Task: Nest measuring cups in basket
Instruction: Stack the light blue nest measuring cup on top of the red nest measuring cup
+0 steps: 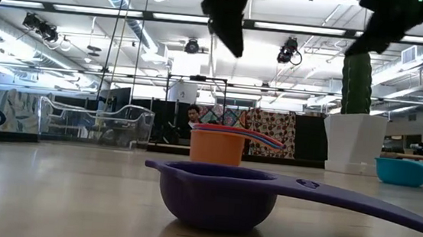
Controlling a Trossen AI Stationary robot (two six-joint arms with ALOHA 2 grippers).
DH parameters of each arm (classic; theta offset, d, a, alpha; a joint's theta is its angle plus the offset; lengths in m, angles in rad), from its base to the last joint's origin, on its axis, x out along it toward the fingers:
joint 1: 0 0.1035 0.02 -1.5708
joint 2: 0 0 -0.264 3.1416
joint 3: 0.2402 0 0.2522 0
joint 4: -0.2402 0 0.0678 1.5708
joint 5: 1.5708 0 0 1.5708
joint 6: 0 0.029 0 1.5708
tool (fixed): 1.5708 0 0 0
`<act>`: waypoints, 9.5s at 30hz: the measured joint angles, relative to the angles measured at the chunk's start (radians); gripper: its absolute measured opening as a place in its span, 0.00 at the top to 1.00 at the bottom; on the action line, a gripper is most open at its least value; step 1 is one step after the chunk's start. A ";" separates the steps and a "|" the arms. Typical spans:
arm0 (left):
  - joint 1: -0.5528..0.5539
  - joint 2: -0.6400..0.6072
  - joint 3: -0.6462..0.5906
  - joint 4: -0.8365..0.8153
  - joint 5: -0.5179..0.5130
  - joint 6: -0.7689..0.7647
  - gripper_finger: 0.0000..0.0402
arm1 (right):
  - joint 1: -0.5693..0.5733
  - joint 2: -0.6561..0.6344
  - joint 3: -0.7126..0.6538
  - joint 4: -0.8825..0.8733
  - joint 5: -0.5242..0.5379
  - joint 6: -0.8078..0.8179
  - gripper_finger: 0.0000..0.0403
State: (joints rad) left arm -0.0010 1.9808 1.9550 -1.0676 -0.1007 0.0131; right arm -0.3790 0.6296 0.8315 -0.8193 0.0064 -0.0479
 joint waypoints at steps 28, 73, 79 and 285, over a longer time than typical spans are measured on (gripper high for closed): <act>-0.011 -0.001 0.402 -0.048 -0.222 -0.169 0.77 | 0.000 0.058 0.255 -0.731 -0.249 0.185 0.90; -0.014 -0.111 0.395 -0.296 -0.239 -0.159 0.77 | 0.075 0.737 0.021 -0.317 -0.101 0.752 0.65; -0.014 -0.111 0.395 -0.297 -0.239 -0.159 0.77 | 0.080 0.807 0.020 -0.307 -0.085 0.751 0.65; -0.016 -0.332 0.394 -0.504 -0.274 -0.291 0.77 | 0.294 1.609 1.248 -0.571 -0.190 -0.109 0.73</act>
State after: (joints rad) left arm -0.0171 1.6493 2.3493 -1.5711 -0.3744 -0.2778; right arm -0.0847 2.2383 2.0792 -1.3900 -0.1837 -0.1571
